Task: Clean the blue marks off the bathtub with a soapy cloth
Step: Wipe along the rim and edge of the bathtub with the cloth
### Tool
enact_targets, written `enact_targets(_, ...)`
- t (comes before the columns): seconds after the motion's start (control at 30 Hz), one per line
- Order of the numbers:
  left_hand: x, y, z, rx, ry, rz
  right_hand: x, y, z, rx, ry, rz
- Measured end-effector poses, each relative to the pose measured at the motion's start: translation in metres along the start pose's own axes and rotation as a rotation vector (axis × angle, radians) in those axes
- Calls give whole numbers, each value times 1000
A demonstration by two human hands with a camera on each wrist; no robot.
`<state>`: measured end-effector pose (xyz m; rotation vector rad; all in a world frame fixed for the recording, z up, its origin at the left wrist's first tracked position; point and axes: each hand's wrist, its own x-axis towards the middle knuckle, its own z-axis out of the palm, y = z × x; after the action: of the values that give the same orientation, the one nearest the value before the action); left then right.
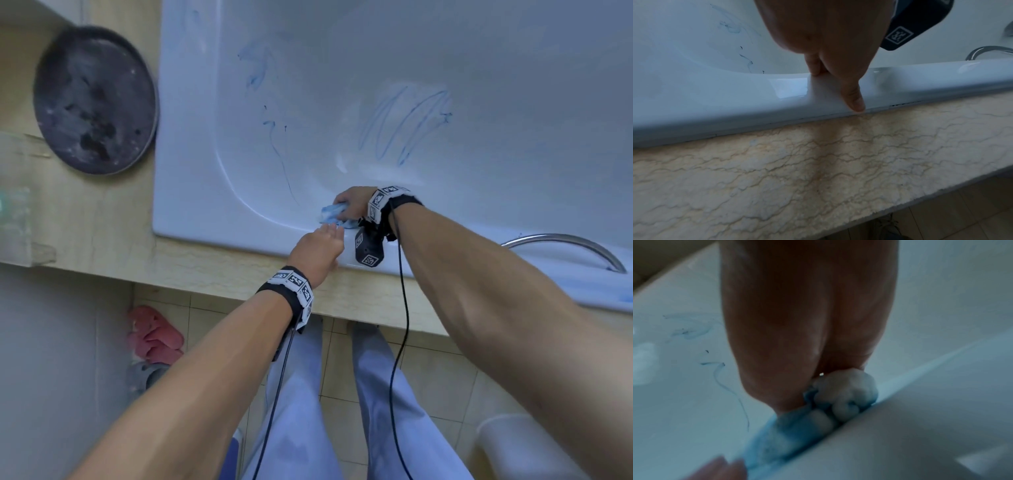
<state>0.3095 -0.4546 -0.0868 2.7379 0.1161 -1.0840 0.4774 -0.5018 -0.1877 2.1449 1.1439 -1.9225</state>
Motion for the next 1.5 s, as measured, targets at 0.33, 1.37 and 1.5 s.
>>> enact_targets(0.33,-1,1,-1,-8,-20,7,-65,17,1,80,106,-100)
enact_targets(1.37,88,186,-61,90,-129,103,-224,325,10,345,477,478)
enact_targets(1.5,90,178,-47,56,-89,82,-194,276,7,369,393,275)
